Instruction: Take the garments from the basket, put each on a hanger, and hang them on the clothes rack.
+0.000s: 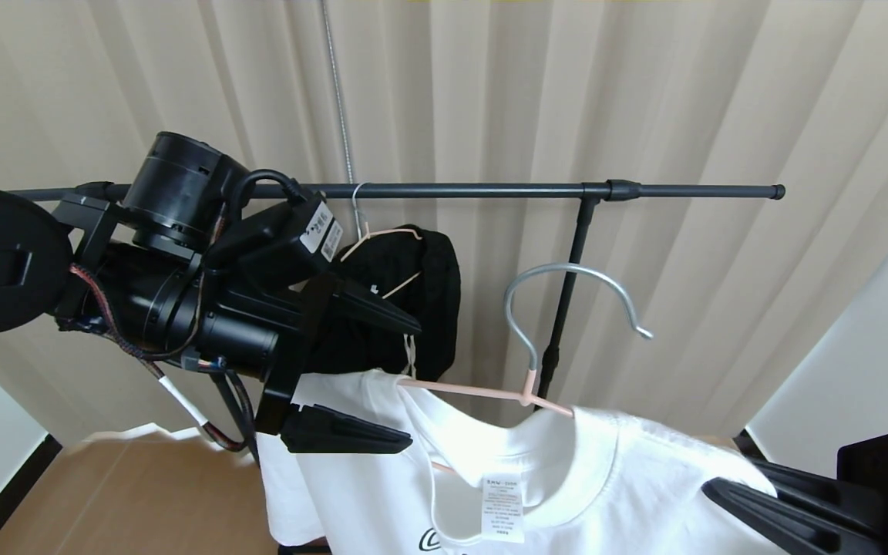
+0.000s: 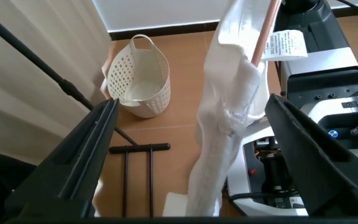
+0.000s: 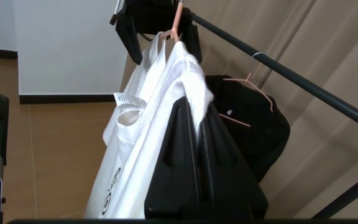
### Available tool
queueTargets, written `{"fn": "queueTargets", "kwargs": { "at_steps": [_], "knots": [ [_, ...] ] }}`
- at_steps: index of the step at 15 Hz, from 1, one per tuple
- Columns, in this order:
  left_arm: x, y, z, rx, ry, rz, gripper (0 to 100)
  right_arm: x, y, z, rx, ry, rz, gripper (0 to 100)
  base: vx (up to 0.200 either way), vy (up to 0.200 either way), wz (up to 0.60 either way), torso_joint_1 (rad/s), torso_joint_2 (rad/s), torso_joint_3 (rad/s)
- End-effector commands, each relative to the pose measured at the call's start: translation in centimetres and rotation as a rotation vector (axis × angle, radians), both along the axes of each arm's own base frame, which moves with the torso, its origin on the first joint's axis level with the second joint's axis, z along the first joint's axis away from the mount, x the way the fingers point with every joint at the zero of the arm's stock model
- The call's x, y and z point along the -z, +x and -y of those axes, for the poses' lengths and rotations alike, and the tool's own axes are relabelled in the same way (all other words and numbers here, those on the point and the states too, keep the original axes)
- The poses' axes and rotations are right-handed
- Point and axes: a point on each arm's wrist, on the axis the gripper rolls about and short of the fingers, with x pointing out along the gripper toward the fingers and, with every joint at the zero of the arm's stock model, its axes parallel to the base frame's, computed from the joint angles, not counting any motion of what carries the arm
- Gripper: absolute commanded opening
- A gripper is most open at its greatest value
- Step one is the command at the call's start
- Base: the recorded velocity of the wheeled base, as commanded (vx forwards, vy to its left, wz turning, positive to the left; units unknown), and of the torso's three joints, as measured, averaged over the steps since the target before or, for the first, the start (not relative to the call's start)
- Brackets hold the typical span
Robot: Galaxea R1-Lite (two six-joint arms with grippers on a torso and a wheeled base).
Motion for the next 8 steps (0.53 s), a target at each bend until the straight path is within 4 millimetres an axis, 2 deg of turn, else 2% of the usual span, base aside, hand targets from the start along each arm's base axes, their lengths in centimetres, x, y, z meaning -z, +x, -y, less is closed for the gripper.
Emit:
{"fn": "queueTargets", "kwargs": {
  "at_steps": [1,8],
  "knots": [
    [0.1,-0.05,0.11,0.004,0.002,-0.004,100,0.05,-0.04,-0.08,-0.007,-0.003,-0.002,0,0.0,0.0,0.0,0.0,0.0,0.0],
    [0.83,-0.55,0.24,0.033,-0.002,-0.04,100,-0.02,-0.21,-0.36,-0.028,-0.002,-0.001,0,0.0,0.0,0.0,0.0,0.0,0.0]
  ]
}}
